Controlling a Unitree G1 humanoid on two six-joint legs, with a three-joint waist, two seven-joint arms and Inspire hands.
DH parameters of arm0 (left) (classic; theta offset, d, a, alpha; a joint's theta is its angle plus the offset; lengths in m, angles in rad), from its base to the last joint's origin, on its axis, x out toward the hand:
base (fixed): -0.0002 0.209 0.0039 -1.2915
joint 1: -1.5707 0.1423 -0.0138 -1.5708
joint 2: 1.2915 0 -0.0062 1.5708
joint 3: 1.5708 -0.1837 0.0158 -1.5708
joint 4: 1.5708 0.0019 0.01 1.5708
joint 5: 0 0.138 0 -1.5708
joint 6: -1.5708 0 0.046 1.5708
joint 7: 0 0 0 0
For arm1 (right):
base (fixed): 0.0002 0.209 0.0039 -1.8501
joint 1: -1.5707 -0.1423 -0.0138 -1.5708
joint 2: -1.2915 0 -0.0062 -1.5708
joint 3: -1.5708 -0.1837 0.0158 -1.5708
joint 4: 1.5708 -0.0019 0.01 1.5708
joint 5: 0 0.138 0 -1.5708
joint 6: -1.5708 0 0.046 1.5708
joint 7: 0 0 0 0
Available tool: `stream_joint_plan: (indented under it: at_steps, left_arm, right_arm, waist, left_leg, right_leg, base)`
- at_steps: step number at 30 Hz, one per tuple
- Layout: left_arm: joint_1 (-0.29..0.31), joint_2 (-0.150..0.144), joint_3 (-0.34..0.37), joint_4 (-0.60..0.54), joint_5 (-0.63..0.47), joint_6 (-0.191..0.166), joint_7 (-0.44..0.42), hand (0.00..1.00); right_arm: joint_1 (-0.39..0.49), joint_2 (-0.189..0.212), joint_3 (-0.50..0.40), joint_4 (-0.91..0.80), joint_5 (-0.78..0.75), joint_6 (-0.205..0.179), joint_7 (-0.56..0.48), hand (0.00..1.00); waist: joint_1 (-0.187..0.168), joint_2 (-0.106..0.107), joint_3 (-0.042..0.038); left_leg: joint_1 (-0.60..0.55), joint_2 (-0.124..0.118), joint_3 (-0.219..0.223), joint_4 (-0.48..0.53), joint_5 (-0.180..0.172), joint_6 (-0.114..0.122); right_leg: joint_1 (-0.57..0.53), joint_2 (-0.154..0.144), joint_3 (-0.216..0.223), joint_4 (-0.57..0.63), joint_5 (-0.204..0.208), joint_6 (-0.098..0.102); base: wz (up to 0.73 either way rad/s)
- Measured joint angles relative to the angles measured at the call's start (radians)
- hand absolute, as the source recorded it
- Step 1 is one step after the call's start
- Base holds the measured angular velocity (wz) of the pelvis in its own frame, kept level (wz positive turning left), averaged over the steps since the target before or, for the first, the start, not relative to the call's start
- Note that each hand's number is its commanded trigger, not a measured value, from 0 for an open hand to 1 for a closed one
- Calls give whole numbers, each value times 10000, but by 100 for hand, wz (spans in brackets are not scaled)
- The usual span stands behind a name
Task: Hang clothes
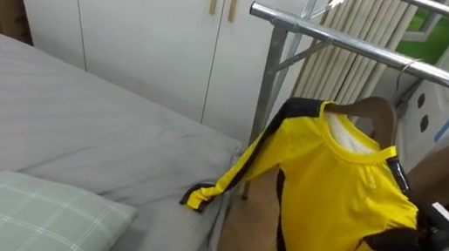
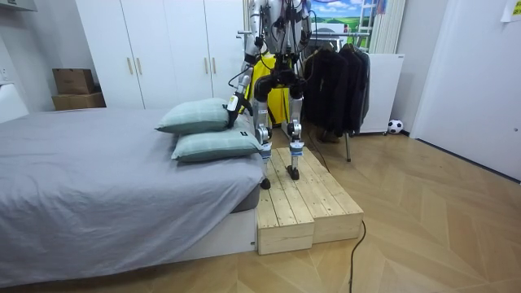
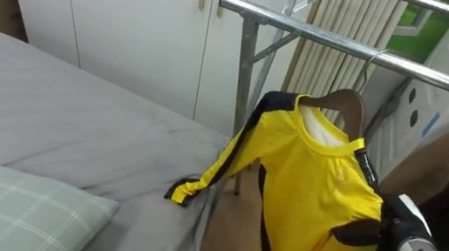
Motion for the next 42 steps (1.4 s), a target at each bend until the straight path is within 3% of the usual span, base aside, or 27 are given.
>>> stream_joint_plan:
  at_steps: [42]
  left_arm:
    - [15,-55,-15,4,7,6,101,0]
  right_arm:
    - [-2,-4,-299,-87,-384,9,-946,0]
  waist:
    - [-58,28,-37]
  left_leg:
    - [-93,2,70,6,1,0]
  right_leg:
    - [-160,-7,47,91,0,-1]
  base:
    - [-1]
